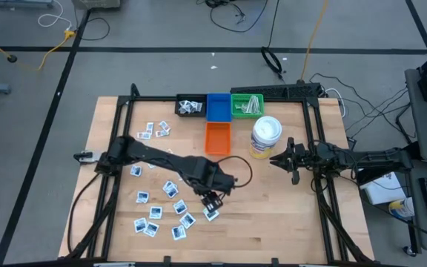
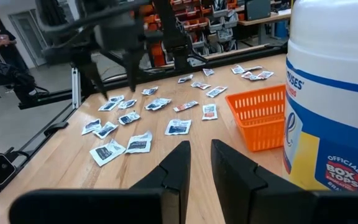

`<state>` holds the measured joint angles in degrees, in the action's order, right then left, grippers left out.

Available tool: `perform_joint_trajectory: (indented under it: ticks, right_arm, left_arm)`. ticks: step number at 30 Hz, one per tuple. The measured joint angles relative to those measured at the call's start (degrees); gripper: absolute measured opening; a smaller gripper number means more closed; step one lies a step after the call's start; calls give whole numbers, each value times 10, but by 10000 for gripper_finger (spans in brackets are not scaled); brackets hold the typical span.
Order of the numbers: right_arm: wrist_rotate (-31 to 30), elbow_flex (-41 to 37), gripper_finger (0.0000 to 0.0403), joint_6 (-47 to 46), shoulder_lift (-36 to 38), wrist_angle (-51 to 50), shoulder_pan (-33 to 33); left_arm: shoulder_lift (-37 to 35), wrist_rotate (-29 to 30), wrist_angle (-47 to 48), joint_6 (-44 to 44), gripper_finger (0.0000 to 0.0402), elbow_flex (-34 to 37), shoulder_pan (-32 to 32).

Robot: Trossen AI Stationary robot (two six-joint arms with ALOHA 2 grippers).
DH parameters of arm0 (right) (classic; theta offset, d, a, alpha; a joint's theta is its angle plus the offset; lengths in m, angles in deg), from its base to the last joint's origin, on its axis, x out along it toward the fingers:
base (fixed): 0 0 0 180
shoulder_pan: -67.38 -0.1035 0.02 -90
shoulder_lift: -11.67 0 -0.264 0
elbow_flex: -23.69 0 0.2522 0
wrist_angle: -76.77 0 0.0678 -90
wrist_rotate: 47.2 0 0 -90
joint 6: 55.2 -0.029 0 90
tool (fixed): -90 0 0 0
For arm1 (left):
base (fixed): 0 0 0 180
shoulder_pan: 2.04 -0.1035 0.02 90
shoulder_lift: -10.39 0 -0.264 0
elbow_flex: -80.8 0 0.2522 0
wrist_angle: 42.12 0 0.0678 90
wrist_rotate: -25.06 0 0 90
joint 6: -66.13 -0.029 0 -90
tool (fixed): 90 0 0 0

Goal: Pick & Place First Aid Supplies
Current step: Put the gray towelette pack into the black bin

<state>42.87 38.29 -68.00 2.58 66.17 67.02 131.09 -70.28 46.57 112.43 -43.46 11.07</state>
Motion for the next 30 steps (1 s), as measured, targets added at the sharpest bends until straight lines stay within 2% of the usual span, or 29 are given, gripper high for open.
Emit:
perform_joint_trajectory:
  ticks: [8, 18, 22, 27, 30]
  right_arm:
    - [0, 0, 59, 0, 0, 0, 0]
    - [0, 0, 59, 0, 0, 0, 0]
    - [0, 0, 59, 0, 0, 0, 0]
    - [0, 0, 59, 0, 0, 0, 0]
    - [0, 0, 59, 0, 0, 0, 0]
  left_arm:
    - [1, -4, -96, 41, 234, 109, 14]
    - [1, 68, -232, 36, 234, 195, 28]
    - [1, 70, -283, 33, 234, 229, 29]
    - [-1, 75, -286, 30, 228, 244, 31]
    - [-1, 75, -285, 29, 199, 247, 30]
